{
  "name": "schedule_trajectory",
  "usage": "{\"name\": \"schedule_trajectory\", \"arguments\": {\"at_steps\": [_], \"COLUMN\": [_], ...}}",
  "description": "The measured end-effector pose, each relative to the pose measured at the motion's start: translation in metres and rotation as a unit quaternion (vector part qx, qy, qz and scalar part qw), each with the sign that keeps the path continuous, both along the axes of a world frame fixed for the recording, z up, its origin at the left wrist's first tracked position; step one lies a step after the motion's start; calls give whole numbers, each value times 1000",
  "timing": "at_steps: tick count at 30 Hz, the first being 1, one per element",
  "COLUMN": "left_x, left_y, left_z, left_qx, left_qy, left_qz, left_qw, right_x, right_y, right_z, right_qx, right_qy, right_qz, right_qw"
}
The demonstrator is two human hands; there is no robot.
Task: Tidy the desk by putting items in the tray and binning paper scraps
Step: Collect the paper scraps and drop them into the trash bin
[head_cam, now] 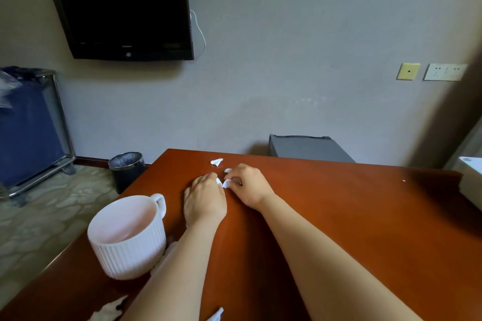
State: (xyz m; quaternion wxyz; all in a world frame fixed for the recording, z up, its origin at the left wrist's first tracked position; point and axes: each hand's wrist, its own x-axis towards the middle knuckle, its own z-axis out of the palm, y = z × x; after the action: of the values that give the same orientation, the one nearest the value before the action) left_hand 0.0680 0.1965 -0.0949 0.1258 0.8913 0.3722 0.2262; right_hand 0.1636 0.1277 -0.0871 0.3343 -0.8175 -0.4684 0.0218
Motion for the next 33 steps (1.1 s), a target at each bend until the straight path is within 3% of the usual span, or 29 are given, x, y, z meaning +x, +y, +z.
{"name": "schedule_trajectory", "arguments": {"at_steps": [9,23,29,33], "left_x": [-16,60,36,5], "left_y": [-16,29,10,-15], "left_z": [3,6,6,3], "left_qx": [-18,-24,-34,-28], "left_qy": [-38,79,-49,-67], "left_qz": [-28,-47,-58,-84], "left_qw": [999,995,997,994], "right_x": [-21,-16,-21,-31], "right_y": [-39,-34,-37,-50], "right_z": [0,-3,1,4], "right_qx": [22,15,28,2], "right_qy": [-7,-57,-19,2], "right_qz": [-85,-120,-117,-105], "right_qw": [996,991,993,995]}}
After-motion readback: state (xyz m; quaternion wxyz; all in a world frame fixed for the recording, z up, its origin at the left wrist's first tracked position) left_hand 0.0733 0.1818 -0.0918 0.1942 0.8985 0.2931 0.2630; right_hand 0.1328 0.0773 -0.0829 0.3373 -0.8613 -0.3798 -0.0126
